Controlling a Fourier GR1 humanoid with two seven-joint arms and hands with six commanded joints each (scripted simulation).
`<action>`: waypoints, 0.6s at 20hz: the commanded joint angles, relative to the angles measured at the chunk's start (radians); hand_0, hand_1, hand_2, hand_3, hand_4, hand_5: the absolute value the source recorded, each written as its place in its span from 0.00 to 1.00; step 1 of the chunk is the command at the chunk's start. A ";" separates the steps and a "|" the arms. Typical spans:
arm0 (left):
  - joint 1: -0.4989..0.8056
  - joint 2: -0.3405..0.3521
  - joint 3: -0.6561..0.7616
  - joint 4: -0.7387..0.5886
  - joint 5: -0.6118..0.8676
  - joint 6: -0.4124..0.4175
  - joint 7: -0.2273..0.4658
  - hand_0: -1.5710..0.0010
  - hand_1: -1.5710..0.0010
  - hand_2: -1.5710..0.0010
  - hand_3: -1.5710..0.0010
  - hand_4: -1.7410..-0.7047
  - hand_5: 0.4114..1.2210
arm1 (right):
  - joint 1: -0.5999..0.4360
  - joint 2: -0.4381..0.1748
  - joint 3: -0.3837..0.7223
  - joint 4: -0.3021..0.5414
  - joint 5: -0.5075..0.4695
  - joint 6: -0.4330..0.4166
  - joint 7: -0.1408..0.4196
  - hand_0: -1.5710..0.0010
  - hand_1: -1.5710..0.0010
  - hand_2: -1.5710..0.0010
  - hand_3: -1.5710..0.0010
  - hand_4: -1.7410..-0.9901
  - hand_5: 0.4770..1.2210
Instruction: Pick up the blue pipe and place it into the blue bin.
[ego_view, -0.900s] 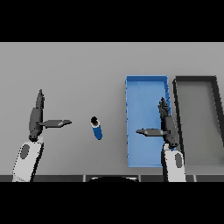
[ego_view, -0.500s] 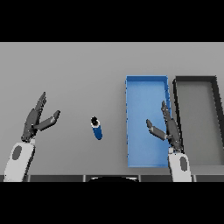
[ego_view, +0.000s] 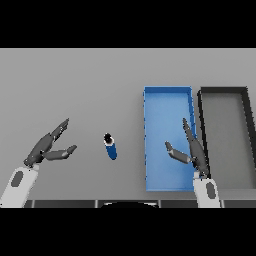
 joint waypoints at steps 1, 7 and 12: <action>0.004 -0.003 -0.021 -0.026 -0.003 -0.011 0.013 1.00 1.00 1.00 1.00 0.53 0.20 | -0.009 0.007 0.004 0.004 -0.002 0.001 -0.005 1.00 1.00 1.00 1.00 0.68 0.17; -0.002 -0.026 -0.120 -0.096 -0.032 -0.067 0.075 1.00 1.00 1.00 1.00 0.52 0.12 | -0.016 0.014 0.011 -0.008 -0.017 0.017 0.000 1.00 1.00 1.00 1.00 0.61 0.22; -0.025 -0.128 -0.199 -0.074 -0.113 -0.037 0.080 1.00 1.00 1.00 1.00 0.52 0.08 | -0.004 0.007 0.006 -0.012 -0.015 0.016 -0.008 1.00 1.00 1.00 1.00 0.60 0.24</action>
